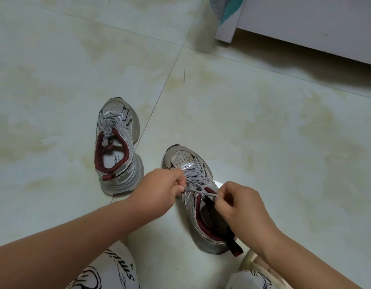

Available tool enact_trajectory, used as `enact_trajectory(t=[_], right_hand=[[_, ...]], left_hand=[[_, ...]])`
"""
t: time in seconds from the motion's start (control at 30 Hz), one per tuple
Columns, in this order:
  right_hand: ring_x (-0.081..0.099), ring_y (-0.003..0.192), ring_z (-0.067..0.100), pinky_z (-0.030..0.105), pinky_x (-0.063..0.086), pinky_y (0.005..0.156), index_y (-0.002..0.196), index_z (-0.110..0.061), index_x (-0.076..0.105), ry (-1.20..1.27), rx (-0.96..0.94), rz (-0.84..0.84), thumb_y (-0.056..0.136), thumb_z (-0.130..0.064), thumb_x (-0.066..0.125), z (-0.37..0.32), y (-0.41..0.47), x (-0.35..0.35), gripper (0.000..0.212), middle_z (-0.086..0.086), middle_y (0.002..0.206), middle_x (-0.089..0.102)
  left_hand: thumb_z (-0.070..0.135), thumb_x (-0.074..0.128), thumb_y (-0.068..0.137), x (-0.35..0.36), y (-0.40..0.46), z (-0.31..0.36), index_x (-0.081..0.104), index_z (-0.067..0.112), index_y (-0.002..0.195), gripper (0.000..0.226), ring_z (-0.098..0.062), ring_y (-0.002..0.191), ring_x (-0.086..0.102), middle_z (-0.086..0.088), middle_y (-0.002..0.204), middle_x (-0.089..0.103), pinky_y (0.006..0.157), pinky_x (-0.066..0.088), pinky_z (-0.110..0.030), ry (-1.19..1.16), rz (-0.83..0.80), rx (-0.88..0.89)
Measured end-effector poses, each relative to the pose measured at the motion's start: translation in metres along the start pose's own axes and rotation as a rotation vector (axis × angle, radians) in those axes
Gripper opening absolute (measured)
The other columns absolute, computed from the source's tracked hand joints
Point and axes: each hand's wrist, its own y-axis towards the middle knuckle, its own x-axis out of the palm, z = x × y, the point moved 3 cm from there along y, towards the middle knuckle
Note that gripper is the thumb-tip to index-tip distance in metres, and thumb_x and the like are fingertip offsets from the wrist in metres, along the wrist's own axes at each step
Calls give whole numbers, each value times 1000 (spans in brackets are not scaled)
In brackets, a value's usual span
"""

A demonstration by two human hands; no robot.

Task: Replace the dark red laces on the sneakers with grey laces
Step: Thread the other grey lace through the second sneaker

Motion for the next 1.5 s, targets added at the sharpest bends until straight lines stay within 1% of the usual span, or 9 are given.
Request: enact_trajectory(t=[0.13, 0.3, 0.4, 0.53, 0.77, 1.0, 1.23, 1.3, 1.5], right_hand=[[39, 67, 23, 22, 22, 47, 73, -12, 38, -334, 82, -159, 86, -16, 44, -12, 3, -3, 15, 0, 67, 37], [6, 52, 10, 23, 4, 45, 60, -18, 5, -639, -112, -70, 69, -9, 61, -25, 11, -3, 58, -2, 59, 24], [25, 58, 20, 23, 11, 46, 61, -16, 13, -660, -79, -216, 85, -2, 44, -26, 9, -1, 42, 6, 75, 41], [37, 76, 23, 24, 19, 46, 60, -13, 22, -658, -33, -318, 87, -5, 44, -37, 12, -5, 36, 2, 66, 32], [58, 77, 22, 31, 46, 65, 77, -17, 56, -101, 1, 14, 82, -17, 57, -38, 22, -27, 5, 2, 78, 63], [54, 56, 10, 19, 45, 58, 83, -15, 54, 722, 115, -32, 81, 1, 62, -31, 25, -20, 19, 7, 63, 63], [59, 58, 12, 18, 51, 58, 84, -10, 57, 939, 218, 29, 81, 18, 47, -20, 18, -8, 29, 9, 71, 62], [58, 63, 12, 18, 51, 64, 83, -13, 58, 879, 197, 45, 79, 19, 47, -17, 21, -8, 35, 7, 76, 62], [41, 88, 3, 2, 31, 78, 97, -21, 57, -37, -237, -12, 67, 1, 64, -4, 16, -2, 38, -8, 98, 44]], left_hand=[[11, 55, 88, -1, 5, 0, 50, 26, 75, 20, 2, 57, 42, 14, 58, 46, 53, 28, -10, 23, 22, -23], [12, 53, 89, -1, 4, 2, 50, 25, 76, 18, -9, 64, 45, 13, 60, 45, 59, 31, -25, 53, 33, -21], [12, 51, 90, -2, 3, 4, 57, 20, 85, 11, -12, 69, 45, 12, 65, 47, 62, 31, -25, 76, 34, -2], [14, 47, 92, -4, 2, 7, 58, 18, 91, 11, -14, 77, 49, 5, 80, 56, 66, 34, -26, 152, 26, 0], [30, 66, 82, -17, -4, 20, 66, 30, 105, 23, -1, 71, 45, 15, 92, 52, 70, 35, -23, 55, 123, 157], [34, 78, 68, -10, 3, 28, 69, 32, 65, 9, -17, 68, 59, 5, 66, 62, 71, 49, -38, -281, 116, 31], [17, 68, 77, -11, 7, 24, 62, 37, 68, 22, -5, 54, 51, 11, 67, 61, 57, 43, -26, -315, 90, -4], [17, 67, 76, -8, 6, 25, 62, 40, 79, 23, 0, 50, 45, 16, 69, 59, 55, 37, -20, -266, 38, -2], [11, 60, 77, -9, 4, 22, 54, 40, 74, 30, -1, 66, 51, 16, 75, 55, 67, 45, -24, -191, 29, 5]])
